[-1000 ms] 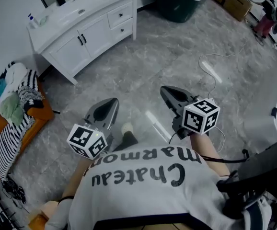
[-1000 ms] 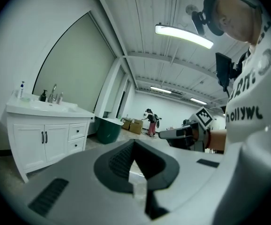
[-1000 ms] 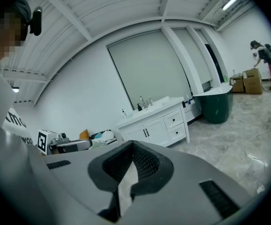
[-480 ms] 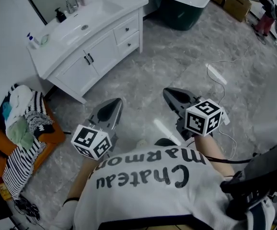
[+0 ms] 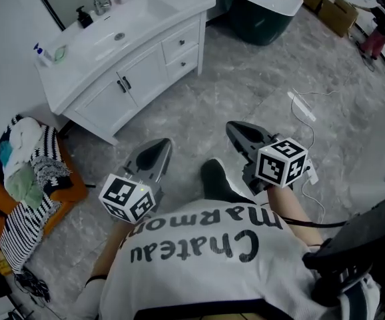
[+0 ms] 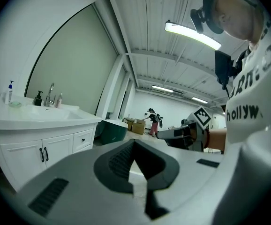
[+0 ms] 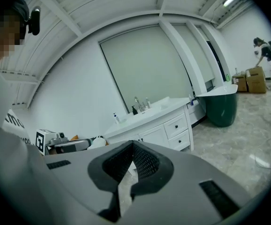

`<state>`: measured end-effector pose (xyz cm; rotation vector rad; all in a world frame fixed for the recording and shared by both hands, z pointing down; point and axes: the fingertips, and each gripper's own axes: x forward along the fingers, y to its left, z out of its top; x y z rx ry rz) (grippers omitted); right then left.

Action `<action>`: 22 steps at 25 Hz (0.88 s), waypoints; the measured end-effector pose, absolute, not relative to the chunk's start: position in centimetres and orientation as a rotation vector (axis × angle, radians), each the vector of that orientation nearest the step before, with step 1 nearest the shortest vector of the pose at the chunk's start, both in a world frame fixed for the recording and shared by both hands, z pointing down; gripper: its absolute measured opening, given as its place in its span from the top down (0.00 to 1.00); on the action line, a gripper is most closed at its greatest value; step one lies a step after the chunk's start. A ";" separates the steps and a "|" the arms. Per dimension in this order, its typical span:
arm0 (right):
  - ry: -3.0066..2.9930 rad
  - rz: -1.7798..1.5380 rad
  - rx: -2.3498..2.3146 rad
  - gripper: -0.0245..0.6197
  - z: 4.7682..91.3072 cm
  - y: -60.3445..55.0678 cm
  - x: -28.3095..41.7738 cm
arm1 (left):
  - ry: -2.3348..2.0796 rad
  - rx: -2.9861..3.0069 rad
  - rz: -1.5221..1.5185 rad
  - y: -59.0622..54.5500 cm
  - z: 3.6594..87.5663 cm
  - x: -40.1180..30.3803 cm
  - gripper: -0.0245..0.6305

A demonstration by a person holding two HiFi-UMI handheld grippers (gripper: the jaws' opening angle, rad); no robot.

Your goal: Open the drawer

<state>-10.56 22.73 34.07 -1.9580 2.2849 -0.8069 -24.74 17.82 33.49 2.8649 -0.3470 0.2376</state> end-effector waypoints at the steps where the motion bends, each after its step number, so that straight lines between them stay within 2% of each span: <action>1: 2.282 -0.816 -1.945 0.95 34.2 22.0 -10.2 | -0.355 2.862 0.239 17.3 33.6 -24.4 0.96; 7: 2.376 -0.814 -1.899 0.95 34.2 16.5 -7.4 | -0.405 2.830 0.250 12.7 33.8 -21.2 0.96; 22: 2.473 -0.894 -1.827 0.95 35.2 5.9 4.9 | -0.518 2.774 0.239 2.8 34.0 -9.4 0.96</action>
